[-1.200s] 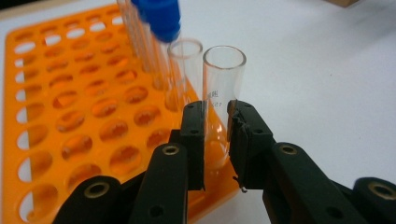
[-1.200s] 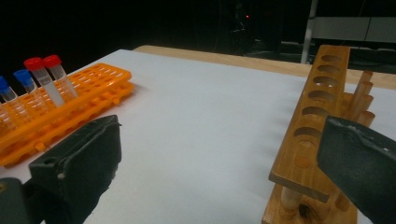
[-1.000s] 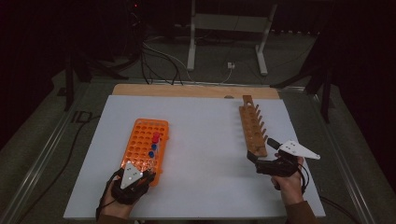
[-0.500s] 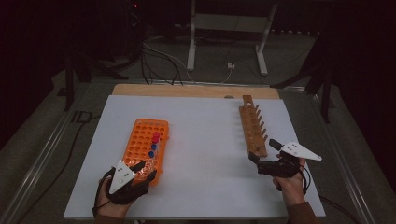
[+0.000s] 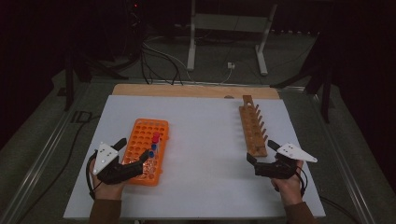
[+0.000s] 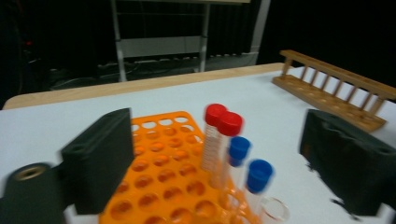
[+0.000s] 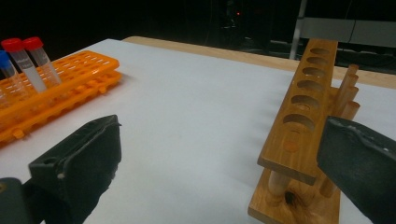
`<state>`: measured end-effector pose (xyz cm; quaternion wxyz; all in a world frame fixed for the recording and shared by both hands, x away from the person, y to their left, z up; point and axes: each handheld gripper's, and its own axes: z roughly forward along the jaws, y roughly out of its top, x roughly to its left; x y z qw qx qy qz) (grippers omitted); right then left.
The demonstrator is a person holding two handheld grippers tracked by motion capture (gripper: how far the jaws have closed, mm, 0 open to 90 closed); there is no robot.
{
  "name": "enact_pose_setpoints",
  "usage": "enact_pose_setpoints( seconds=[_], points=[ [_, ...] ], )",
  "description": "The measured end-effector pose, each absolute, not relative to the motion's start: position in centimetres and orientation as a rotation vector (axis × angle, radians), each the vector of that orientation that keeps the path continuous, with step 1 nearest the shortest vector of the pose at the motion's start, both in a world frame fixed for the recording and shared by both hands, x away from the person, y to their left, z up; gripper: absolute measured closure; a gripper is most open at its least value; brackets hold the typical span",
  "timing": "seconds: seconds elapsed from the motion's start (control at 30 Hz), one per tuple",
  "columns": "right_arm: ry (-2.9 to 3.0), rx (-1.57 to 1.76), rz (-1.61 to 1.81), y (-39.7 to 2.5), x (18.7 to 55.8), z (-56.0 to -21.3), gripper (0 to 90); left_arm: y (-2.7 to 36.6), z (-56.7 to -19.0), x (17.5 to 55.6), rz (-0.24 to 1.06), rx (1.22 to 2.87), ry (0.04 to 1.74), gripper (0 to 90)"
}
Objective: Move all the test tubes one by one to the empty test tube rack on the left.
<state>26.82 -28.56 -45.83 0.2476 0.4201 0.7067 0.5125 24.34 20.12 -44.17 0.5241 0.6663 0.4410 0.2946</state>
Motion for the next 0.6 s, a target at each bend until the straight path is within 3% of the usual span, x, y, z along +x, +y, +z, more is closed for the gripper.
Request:
enact_pose_setpoints(
  seconds=[0.13, 0.6],
  points=[
    [1.917, 1.156, 1.399, -28.8, 26.8, -45.8, 0.0, 20.4, -44.7, 24.9, 0.691, 1.585, 1.098, 0.9],
    [1.9, 1.172, 1.395, -29.0, 26.7, -45.5, 0.0, 20.9, -45.9, 25.1, 0.666, 1.587, 1.173, 0.5]
  ],
)
